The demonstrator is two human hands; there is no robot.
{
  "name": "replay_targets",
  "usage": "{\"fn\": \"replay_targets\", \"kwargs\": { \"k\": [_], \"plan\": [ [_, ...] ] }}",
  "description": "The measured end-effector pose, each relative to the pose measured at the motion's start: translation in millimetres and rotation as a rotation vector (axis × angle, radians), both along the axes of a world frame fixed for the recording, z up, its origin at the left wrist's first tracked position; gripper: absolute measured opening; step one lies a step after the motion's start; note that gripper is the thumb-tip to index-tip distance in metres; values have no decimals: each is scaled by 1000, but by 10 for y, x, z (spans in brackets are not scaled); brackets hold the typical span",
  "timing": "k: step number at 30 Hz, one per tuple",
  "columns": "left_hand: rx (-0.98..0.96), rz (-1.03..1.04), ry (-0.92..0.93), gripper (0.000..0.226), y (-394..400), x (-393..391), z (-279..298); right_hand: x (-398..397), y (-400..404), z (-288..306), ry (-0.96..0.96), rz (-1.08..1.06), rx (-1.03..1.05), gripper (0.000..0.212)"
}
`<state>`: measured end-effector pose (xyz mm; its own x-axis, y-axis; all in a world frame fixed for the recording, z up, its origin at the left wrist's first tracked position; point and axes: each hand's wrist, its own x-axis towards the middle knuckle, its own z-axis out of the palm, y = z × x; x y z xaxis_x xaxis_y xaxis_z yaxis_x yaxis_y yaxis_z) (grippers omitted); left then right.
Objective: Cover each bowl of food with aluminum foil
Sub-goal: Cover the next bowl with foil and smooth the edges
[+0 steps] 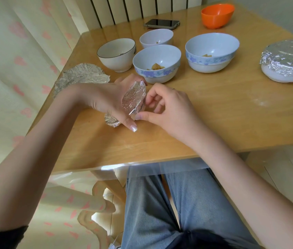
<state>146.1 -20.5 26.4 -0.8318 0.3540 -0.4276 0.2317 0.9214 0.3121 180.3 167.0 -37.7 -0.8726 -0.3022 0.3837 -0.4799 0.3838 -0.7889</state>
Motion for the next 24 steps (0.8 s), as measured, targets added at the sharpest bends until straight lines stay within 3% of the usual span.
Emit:
{"fn": "replay_targets", "kwargs": {
  "k": [7,12,19,24],
  "plan": [
    [-67,-3,-12,135,54,-40,22,-16,-40,1,108,-86,13,33],
    [-39,-17,-15,131,68,-43,30,-16,18,152,158,-145,223,34],
    [17,-49,-10,120,52,-40,28,-15,176,103,-40,81,231,33],
    [79,-57,-41,115,-61,-4,22,7,195,-10,-22,-27,165,31]
  ]
}}
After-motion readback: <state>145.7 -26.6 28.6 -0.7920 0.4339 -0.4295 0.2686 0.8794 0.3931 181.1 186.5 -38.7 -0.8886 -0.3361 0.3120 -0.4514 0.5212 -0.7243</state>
